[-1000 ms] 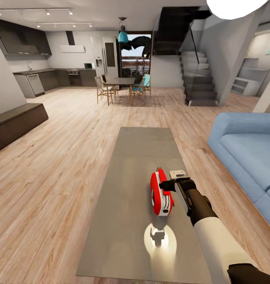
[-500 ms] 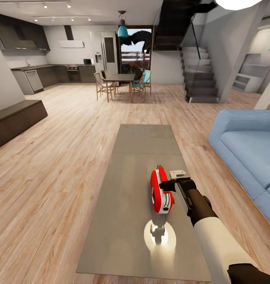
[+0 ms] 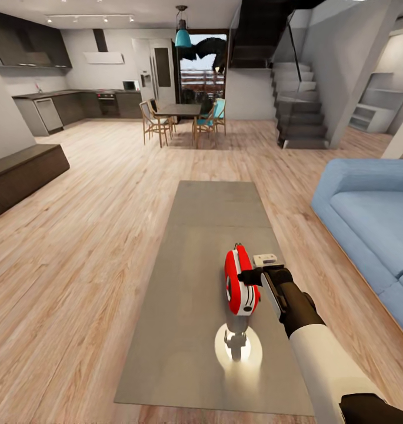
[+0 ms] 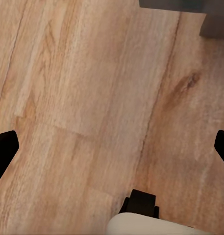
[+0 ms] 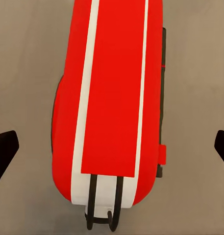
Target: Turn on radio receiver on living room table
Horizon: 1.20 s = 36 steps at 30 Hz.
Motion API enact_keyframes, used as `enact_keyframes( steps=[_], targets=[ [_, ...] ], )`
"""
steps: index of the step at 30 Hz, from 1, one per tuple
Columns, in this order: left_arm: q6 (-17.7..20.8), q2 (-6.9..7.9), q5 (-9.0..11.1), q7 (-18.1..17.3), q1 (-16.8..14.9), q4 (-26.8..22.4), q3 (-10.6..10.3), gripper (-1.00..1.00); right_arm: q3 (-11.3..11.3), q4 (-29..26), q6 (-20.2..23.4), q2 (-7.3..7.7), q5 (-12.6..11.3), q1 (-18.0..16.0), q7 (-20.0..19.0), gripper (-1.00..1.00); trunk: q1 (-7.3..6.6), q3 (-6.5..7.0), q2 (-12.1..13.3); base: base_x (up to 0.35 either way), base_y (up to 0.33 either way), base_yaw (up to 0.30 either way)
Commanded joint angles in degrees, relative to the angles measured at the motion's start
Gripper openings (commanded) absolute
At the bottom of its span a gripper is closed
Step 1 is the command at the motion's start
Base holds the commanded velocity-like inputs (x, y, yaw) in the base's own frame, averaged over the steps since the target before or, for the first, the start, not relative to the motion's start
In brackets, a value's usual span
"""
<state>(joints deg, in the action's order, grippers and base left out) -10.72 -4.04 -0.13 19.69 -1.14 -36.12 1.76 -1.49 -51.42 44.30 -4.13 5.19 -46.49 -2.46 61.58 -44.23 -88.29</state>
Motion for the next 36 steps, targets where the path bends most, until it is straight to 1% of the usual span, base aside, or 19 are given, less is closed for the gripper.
enact_keyframes(
  steps=[1,25,36],
  targets=[
    [0.0,0.0,0.0,0.0,0.0,0.0,0.0,1.0,0.0,0.0,0.0,0.0,0.0,0.0,0.0,1.0,0.0,-0.09,0.0,0.0,0.0,0.0],
    [0.0,0.0,0.0,0.0,0.0,0.1,0.0,1.0,0.0,0.0,0.0,0.0,0.0,0.0,0.0,1.0,0.0,-2.29,0.0,0.0,0.0,0.0],
    [0.0,0.0,0.0,0.0,0.0,0.0,0.0,1.0,-0.1,0.1,-2.2,0.0,0.0,0.0,0.0,1.0,0.0,-2.46,0.0,0.0,0.0,0.0]
  ],
)
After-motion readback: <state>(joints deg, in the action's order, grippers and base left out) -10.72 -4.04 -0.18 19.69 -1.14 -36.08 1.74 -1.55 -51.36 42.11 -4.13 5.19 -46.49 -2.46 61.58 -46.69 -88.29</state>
